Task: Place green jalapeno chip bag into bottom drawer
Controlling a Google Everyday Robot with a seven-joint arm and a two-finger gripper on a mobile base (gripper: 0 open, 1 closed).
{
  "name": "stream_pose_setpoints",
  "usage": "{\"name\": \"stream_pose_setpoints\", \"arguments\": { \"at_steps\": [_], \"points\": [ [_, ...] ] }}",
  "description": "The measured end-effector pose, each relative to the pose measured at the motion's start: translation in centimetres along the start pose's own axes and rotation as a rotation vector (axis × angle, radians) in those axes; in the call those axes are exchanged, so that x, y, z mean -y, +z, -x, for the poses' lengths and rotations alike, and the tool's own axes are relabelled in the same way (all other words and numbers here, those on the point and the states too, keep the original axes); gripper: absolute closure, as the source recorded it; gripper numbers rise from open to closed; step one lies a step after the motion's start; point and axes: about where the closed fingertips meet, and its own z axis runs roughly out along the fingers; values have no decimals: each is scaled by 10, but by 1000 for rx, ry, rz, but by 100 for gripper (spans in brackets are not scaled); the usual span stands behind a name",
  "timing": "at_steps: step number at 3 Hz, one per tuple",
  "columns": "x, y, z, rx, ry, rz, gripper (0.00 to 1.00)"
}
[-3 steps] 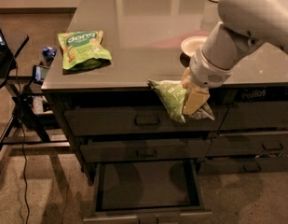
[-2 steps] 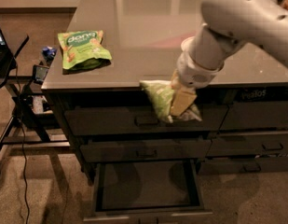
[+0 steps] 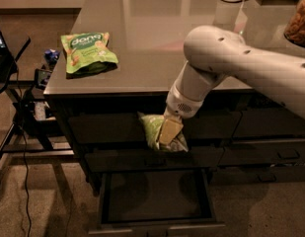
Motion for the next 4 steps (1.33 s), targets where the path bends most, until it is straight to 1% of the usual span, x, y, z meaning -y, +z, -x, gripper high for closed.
{"name": "stream_pose_setpoints", "arguments": {
  "at_steps": [1, 2, 3, 4],
  "points": [
    [-16, 29, 2, 9, 55, 73, 100],
    [-16, 29, 2, 9, 55, 73, 100],
    [-41, 41, -18, -1, 82, 113, 100],
    [-71, 77, -58, 5, 155, 194, 100]
  ]
}}
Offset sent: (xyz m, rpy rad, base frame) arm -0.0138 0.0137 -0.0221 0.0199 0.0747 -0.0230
